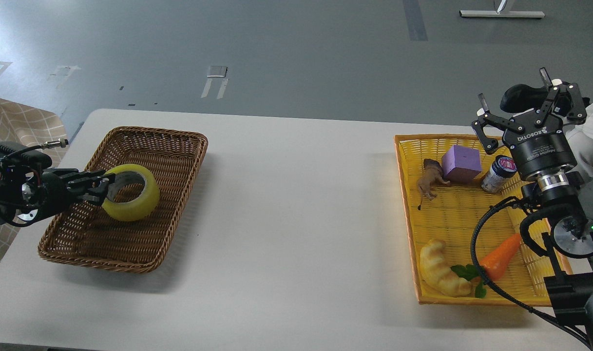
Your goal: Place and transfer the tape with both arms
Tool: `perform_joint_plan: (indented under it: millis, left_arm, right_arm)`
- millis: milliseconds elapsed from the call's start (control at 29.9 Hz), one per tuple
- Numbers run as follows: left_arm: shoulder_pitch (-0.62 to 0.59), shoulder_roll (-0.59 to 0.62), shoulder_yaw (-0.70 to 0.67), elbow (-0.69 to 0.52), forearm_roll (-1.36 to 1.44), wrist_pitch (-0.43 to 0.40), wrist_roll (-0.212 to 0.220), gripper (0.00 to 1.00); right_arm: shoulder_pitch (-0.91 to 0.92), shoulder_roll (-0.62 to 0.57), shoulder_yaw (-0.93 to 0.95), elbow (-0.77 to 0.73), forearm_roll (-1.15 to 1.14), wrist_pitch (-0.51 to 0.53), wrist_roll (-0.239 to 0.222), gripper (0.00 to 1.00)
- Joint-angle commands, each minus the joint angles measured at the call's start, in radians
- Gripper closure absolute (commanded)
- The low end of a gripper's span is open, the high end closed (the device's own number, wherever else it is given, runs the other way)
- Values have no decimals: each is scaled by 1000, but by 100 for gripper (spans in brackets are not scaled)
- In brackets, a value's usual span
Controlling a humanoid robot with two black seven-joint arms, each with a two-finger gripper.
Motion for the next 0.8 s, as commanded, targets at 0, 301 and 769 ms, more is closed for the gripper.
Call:
perform_joint_plan:
  millis: [0,301,769]
  left_arm:
    - [0,-1,-2,0,-4,0,2,91]
    - [0,-4,-3,-15,-11,14,3,25]
    - [-240,18,-43,-106,-546,-26,6,6]
  right_arm:
    - [0,0,0,0,0,0,0,0]
    - [-5,0,0,0,0,0,0,0]
    - [-6,0,2,11,0,0,0,0]
